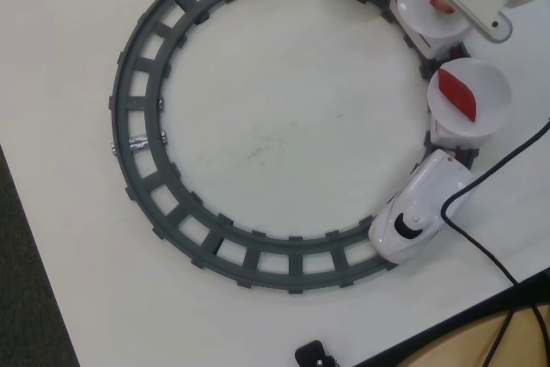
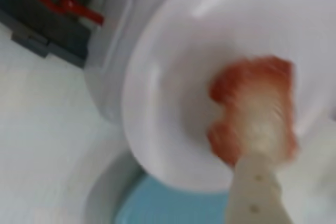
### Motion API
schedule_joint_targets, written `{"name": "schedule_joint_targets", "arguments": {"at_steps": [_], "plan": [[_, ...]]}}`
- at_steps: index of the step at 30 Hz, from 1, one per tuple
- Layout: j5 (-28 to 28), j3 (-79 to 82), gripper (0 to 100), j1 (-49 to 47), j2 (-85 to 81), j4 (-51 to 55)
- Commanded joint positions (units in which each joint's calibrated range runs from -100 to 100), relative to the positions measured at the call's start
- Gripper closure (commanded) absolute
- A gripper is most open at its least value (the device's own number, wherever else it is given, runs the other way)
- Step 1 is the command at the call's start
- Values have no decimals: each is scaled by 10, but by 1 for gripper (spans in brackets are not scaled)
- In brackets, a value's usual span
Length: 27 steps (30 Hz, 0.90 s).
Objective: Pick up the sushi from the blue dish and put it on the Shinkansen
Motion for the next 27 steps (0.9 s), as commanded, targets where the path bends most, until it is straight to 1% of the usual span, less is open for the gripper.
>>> {"name": "schedule_joint_targets", "arguments": {"at_steps": [1, 4, 6, 11, 13, 15, 18, 20, 22, 27], "plan": [[-12, 0, 65, 19, -140, 31], [-23, 14, 65, 73, -232, 42], [-23, 67, 65, 115, -297, 39], [-18, 296, 65, 198, -462, 37], [-18, 402, 65, 215, -521, 25], [-18, 518, 65, 212, -577, -20], [-17, 675, 66, 178, -648, -96], [-17, 756, 66, 160, -691, -120], [-16, 809, 66, 155, -733, -123], [-16, 878, 66, 155, -811, -117]]}}
